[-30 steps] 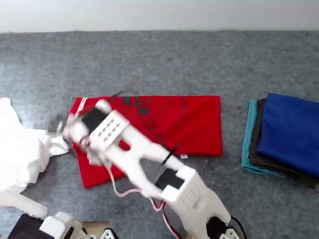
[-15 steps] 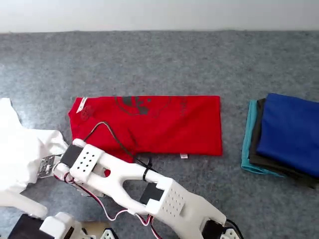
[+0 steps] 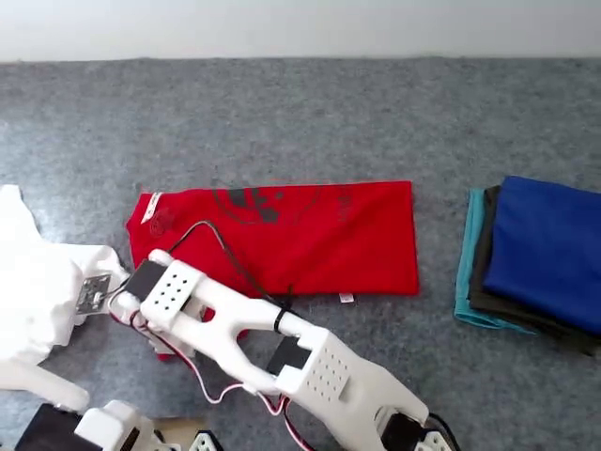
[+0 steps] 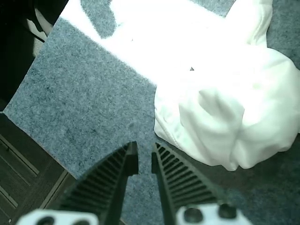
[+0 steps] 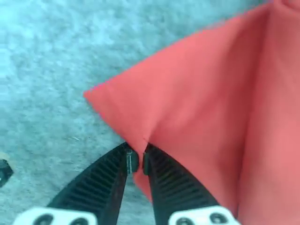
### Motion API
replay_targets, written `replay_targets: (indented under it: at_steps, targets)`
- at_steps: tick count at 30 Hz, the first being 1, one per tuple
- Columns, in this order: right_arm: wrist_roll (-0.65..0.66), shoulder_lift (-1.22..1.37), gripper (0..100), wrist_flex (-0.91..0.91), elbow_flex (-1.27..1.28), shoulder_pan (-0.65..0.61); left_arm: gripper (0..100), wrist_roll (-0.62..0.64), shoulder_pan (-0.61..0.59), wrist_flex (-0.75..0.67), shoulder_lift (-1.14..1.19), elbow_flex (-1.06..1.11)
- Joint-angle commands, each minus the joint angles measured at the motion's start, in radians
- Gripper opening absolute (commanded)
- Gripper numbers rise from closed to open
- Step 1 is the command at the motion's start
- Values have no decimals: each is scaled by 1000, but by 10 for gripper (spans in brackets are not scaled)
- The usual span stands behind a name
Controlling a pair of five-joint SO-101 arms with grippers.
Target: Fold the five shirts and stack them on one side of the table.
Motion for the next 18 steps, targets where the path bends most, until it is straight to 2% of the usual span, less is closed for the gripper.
replay_targets:
  at_steps: [1, 11, 18]
  targets:
    - [-2, -62, 9, 16, -41, 59, 62, -14, 0, -12, -29, 4]
    - [35, -99, 9, 21, -219, 202, 62, -14, 2, -12, -32, 31]
    - [46, -96, 9, -93, -250, 252, 62, -14, 2, -12, -31, 35]
